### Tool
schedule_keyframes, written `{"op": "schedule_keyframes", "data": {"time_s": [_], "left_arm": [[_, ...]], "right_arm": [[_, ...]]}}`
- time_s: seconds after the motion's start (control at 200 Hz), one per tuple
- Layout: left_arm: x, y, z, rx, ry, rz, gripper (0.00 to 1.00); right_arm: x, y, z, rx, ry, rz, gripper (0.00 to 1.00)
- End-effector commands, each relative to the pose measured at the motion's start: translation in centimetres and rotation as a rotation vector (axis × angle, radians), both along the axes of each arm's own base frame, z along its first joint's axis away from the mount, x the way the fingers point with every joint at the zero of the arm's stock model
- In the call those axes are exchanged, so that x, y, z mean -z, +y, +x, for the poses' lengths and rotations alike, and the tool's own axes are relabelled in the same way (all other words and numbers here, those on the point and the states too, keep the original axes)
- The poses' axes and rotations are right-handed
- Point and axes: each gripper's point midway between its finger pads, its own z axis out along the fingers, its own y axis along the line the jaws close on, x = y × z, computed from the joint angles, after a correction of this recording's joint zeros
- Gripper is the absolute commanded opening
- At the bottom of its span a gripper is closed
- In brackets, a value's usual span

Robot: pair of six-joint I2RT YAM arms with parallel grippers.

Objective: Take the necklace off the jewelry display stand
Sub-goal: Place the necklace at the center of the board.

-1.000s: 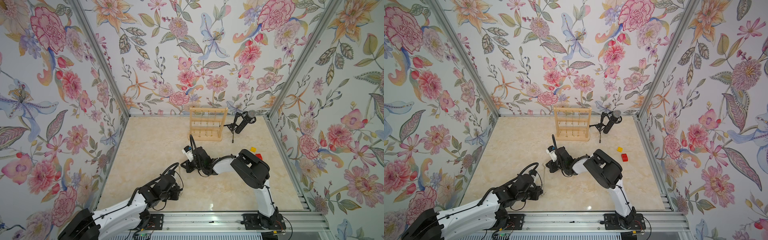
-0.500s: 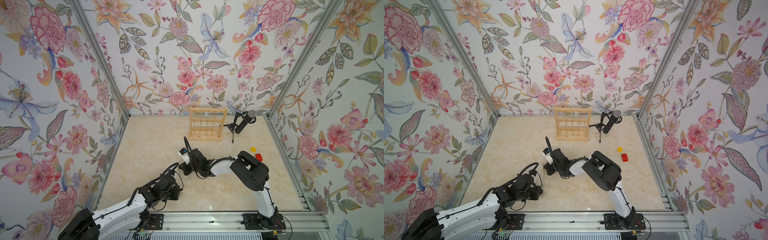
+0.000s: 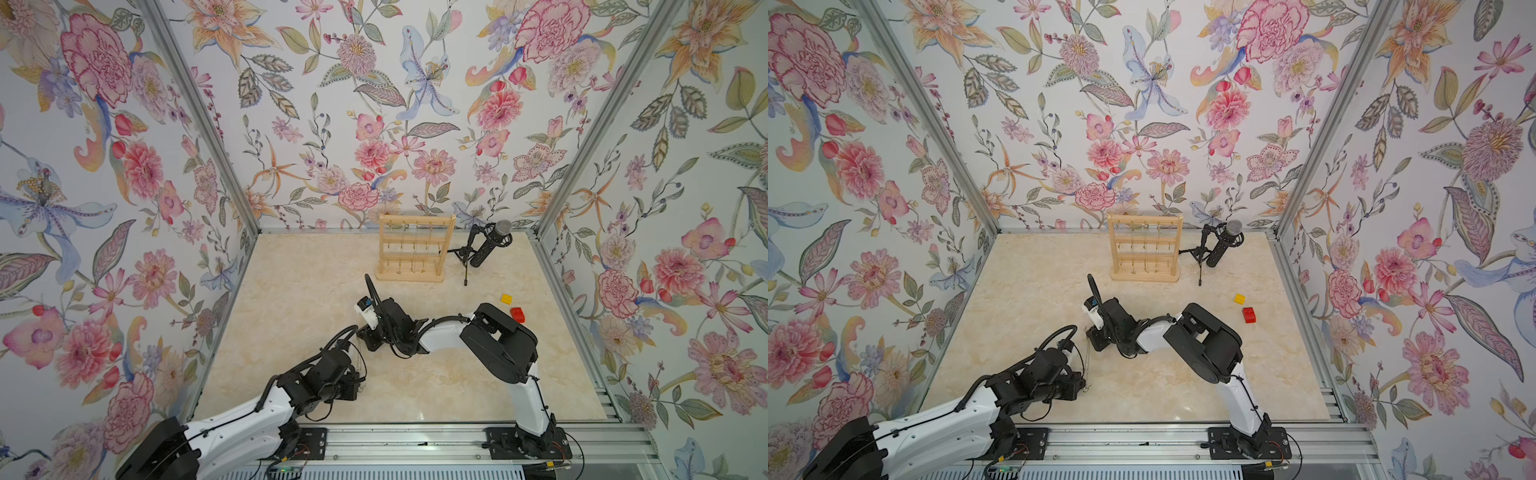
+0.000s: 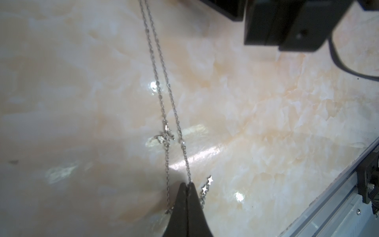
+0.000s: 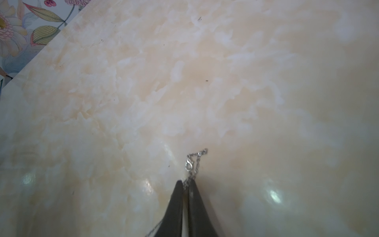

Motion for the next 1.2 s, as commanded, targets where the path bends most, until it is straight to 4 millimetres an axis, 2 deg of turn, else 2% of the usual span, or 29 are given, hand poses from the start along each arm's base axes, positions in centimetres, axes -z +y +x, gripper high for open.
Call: {"op": "schedule_keyframes", "data": {"time_s": [0.0, 0.095, 0.22, 0.49, 0.761, 0.871, 0.981, 1.196], "left_arm": [[1.1, 1.0, -0.7, -0.022, 0.046, 0.030, 0.02], [1.0, 1.0, -0.7, -0.024, 0.044, 0.028, 0.02], [1.0, 1.0, -0.7, -0.027, 0.042, 0.027, 0.01], [1.0, 1.1, -0.7, -0.031, 0.042, 0.023, 0.01], [1.0, 1.1, -0.8, -0.033, 0.043, 0.023, 0.01], [1.0, 1.1, -0.8, -0.034, 0.042, 0.022, 0.01], [1.1, 1.2, -0.8, -0.035, 0.043, 0.021, 0.01], [1.0, 1.2, -0.8, -0.036, 0.043, 0.022, 0.01]], "right_arm": [[1.6, -0.9, -1.2, -0.013, -0.025, -0.138, 0.10], [2.0, -0.6, -1.5, -0.018, -0.026, -0.159, 0.10], [2.7, -1.0, -0.9, 0.021, -0.020, -0.200, 0.07], [3.3, -2.8, 1.9, 0.134, -0.006, -0.233, 0.02], [3.1, -2.8, 4.1, 0.172, 0.003, -0.236, 0.02], [3.3, -2.9, 3.8, 0.168, 0.019, -0.231, 0.04], [3.0, -2.8, 3.7, 0.168, 0.033, -0.208, 0.12], [0.6, -2.1, 3.4, 0.159, 0.041, -0.086, 0.22]]}}
